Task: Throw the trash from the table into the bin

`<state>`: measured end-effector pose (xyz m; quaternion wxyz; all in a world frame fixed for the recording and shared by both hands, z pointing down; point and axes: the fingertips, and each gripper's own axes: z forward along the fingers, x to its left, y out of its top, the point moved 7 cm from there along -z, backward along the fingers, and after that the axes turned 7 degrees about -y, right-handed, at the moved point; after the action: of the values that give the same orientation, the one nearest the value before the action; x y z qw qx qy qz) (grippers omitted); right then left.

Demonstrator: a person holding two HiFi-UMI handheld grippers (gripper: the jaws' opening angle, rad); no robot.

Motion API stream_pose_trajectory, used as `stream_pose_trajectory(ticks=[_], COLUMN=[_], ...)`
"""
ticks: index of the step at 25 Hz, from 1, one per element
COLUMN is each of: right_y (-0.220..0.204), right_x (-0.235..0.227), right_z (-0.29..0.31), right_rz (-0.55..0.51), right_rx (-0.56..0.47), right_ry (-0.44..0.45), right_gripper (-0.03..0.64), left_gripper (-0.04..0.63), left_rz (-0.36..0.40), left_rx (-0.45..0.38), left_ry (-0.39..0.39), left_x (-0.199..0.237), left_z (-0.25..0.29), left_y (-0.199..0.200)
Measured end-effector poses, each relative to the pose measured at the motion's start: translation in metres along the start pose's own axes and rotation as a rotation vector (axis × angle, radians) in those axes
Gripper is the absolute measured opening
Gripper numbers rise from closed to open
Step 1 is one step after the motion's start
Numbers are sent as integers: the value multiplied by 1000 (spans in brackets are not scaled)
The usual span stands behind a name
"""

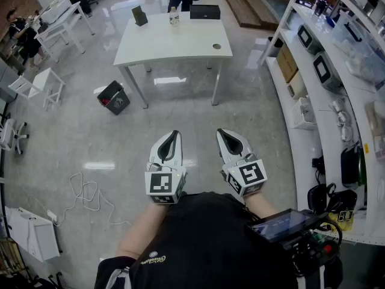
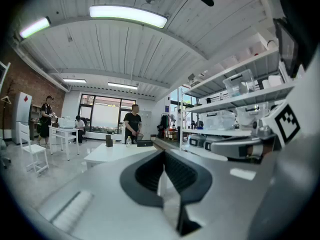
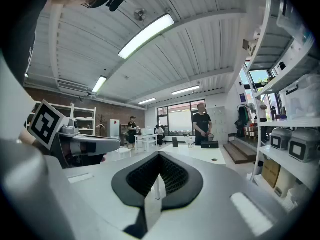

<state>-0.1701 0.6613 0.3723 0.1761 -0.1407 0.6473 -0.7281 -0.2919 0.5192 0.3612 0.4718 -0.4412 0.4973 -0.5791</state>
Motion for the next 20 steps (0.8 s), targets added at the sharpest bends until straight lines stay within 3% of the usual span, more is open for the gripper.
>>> stream_pose_trajectory(ticks=[20], right_y=[-3], right_x=[24], right_z=[7], right_rz=[31], right_rx=[0], right_ry=[-20], right_gripper=[2], left_gripper=[9], left_rz=[-23], left_rx=[8], left_ry=[-19], left_x=[20], left_z=[-10], left_y=[-12])
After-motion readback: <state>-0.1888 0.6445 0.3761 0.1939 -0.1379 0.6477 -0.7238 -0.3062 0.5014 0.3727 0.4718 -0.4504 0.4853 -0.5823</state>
